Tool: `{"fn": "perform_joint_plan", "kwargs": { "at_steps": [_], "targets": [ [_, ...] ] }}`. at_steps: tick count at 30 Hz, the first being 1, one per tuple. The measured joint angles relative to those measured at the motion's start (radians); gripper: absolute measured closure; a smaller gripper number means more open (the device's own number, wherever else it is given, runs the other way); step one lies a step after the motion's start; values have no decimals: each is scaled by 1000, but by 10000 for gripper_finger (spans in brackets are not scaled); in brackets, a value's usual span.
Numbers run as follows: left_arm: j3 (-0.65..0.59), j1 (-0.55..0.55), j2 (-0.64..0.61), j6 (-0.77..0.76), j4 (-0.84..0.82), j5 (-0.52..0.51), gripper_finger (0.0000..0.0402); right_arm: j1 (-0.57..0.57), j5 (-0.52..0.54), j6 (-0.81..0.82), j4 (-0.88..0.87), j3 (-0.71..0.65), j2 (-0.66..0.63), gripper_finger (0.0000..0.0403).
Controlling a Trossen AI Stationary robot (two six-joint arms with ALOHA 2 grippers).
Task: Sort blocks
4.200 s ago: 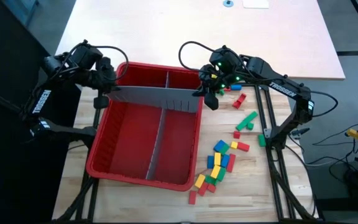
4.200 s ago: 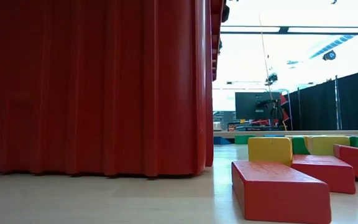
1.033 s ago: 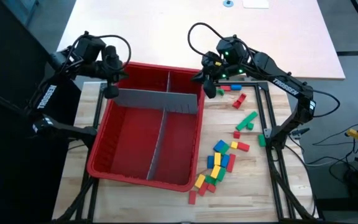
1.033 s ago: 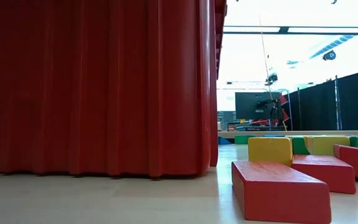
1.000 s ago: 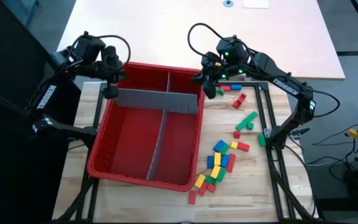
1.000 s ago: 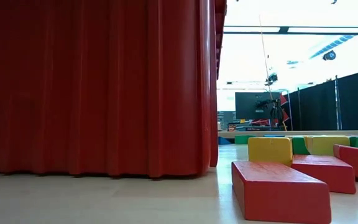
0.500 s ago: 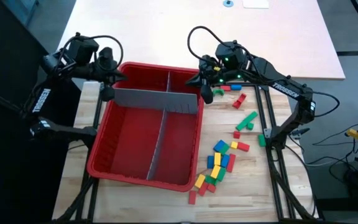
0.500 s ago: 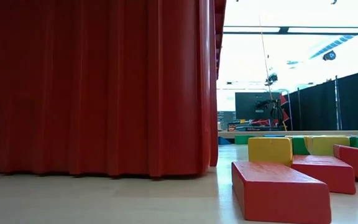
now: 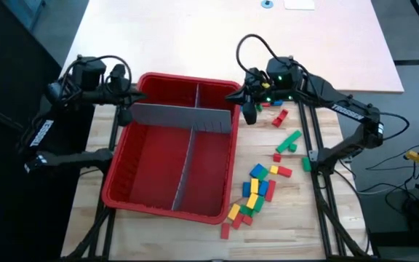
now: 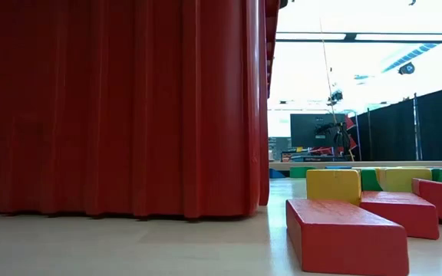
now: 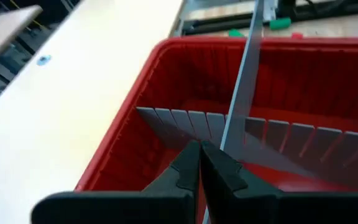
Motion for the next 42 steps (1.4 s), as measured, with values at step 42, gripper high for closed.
{"fn": "perform_joint_plan", "kwargs": {
  "at_steps": [42],
  "targets": [
    [-65, 0, -16, -40, 67, -3, 402, 49, 54, 151, 307, -379, -88, 403]
  ]
}}
